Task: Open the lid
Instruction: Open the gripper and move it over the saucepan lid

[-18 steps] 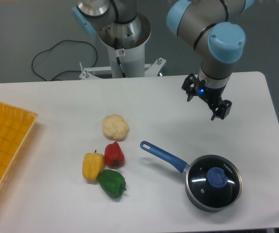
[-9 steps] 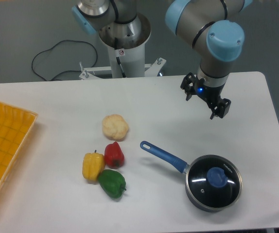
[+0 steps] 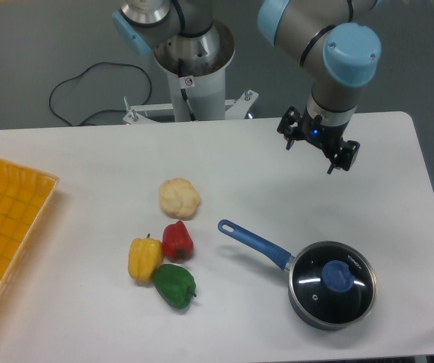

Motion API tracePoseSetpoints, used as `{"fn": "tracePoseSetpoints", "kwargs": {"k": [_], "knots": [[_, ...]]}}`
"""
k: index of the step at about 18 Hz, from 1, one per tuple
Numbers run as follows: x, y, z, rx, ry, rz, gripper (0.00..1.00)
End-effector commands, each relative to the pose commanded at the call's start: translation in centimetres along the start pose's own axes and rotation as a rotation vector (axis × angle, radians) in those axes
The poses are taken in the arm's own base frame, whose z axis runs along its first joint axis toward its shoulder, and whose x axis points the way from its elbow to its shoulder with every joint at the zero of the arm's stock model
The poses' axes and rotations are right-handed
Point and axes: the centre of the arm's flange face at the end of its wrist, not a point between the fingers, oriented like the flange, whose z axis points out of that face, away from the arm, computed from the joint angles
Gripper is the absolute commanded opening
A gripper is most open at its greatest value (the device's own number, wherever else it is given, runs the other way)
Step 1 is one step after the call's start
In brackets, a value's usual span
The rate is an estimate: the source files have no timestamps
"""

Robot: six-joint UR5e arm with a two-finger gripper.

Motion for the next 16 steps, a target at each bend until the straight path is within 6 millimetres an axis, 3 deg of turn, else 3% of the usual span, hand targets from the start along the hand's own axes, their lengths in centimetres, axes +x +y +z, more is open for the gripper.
{"fn": "tracePoseSetpoints", "kwargs": {"k": [2, 8, 9, 12, 16], "knots": [[0.1, -0.3, -0.1, 0.019, 0.003, -0.078, 1.00], [0.4, -1.7, -0.5, -0.022, -0.048, -0.099, 1.00], [-0.2, -2.5, -1.0, -0.014, -0.058, -0.131, 1.00], [-1.0, -7.2, -0.9, 0.003, -0.070, -0.241, 1.00], [-1.8, -8.1, -1.5, 0.034, -0.094, -0.267, 1.00]]}}
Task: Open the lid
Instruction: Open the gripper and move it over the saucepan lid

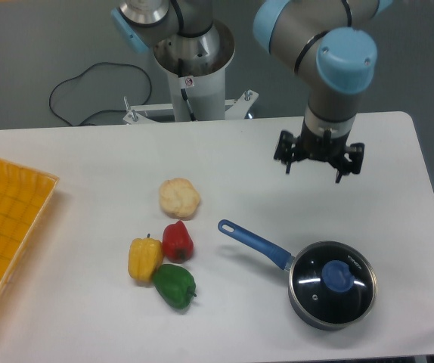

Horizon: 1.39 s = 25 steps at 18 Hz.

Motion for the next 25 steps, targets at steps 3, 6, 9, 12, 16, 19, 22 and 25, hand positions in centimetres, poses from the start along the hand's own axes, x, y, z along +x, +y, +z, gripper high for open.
{"fn": "tracePoseSetpoints", "kwargs": {"k": [3, 6, 9, 12, 16, 19, 22, 25], "knots": [[-1.0, -1.8, -0.7, 0.028, -0.013, 0.005, 1.00], [-1.6, -4.0, -0.8, 0.034, -0.022, 0.002, 1.00], [-1.9, -3.6, 0.2, -0.020, -0.017, 0.015, 1.00], [-2.8, -4.6, 1.5, -0.074, 0.016, 0.064, 1.00], [-3.5, -6.2, 3.7, -0.089, 0.049, 0.142, 1.00], [-3.8, -7.3, 4.7, -0.083, 0.055, 0.292, 1.00], [-3.8, -7.9, 4.6, -0.046, 0.030, 0.397, 1.00], [-3.9, -8.1, 4.6, -0.026, 0.009, 0.522, 1.00]]}}
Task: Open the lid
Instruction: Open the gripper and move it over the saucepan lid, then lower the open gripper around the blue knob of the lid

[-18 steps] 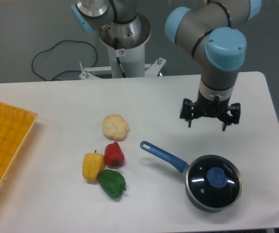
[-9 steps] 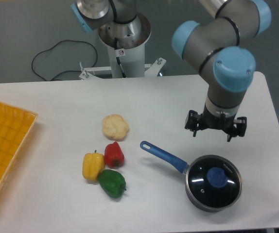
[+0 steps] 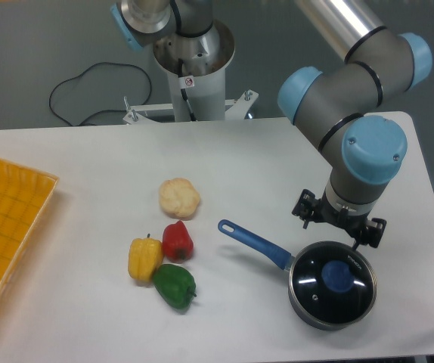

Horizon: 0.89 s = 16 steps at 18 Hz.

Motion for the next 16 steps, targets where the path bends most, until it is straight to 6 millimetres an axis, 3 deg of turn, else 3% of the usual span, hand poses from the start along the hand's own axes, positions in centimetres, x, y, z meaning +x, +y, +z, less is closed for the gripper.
{"fn": "tracePoseSetpoints", "kwargs": {"k": [3, 16], "knots": [[-0.8, 0.3, -0.9, 0.018, -0.017, 0.112, 1.00], [-4.6, -1.5, 2.9, 0.023, -0.043, 0.311, 1.00]]}}
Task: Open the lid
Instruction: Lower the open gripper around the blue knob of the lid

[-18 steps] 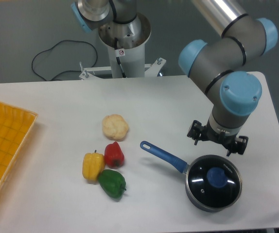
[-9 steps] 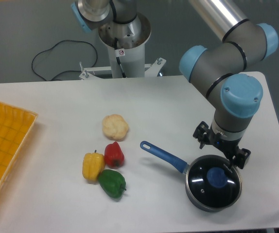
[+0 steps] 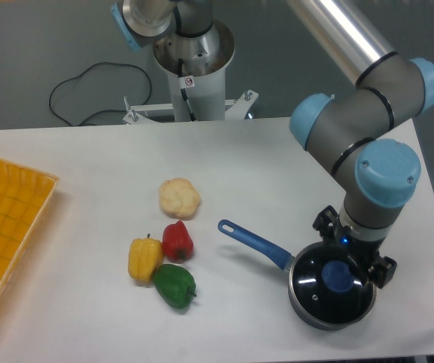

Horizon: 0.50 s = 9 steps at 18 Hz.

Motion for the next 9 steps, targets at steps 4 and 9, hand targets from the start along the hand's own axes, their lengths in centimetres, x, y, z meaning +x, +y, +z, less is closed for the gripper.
{"fn": "tracePoseSetpoints", "kwargs": {"k": [4, 9], "knots": [[0.0, 0.1, 0.4, -0.005, -0.006, 0.051, 1.00], [0.7, 0.0, 1.1, -0.007, 0.018, 0.089, 1.00]]}}
